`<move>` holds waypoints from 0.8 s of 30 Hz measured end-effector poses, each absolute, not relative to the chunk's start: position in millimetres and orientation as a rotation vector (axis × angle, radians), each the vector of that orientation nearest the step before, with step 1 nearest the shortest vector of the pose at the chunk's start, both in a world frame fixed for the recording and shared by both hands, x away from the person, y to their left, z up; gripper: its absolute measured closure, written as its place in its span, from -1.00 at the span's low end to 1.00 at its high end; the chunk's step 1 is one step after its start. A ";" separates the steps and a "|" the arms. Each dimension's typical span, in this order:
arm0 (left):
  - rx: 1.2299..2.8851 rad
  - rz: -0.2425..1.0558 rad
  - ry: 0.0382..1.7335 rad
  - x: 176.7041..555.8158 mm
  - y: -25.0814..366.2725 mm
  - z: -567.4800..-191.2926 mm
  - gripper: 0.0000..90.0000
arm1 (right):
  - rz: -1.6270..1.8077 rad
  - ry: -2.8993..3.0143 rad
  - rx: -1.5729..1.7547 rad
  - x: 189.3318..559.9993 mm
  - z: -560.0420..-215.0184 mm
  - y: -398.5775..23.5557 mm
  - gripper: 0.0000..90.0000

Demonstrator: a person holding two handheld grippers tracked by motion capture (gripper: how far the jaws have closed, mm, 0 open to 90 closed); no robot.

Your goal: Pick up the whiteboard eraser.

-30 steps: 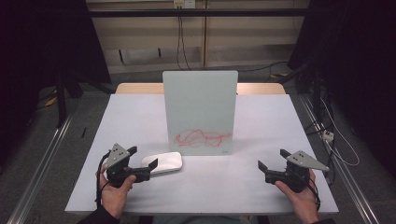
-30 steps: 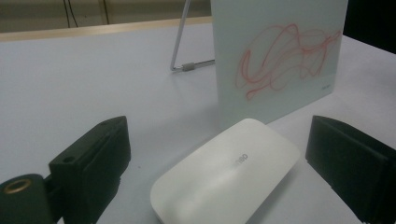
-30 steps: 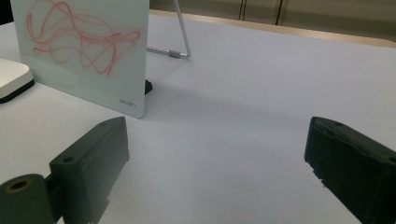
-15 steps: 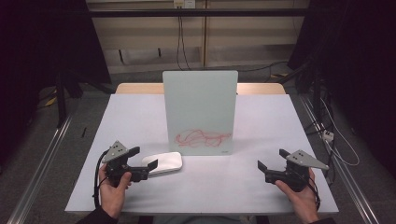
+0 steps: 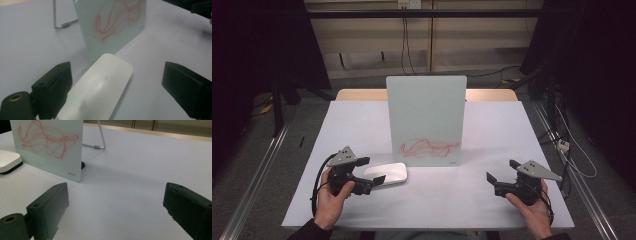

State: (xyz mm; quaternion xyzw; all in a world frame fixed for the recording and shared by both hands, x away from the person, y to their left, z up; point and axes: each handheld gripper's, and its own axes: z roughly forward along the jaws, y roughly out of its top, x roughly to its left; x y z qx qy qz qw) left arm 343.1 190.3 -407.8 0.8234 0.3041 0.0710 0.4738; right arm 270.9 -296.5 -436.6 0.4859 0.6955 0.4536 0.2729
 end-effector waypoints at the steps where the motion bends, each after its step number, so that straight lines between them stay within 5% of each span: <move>1: 2.024 0.160 0.734 344.9 188.9 -407.6 -0.81 | 1.224 1.871 1.308 270.9 -436.6 -297.0 -0.86; 24: 2.309 0.085 0.567 381.6 160.1 -410.0 -0.76 | 1.227 1.888 1.310 272.0 -437.0 -296.0 -0.86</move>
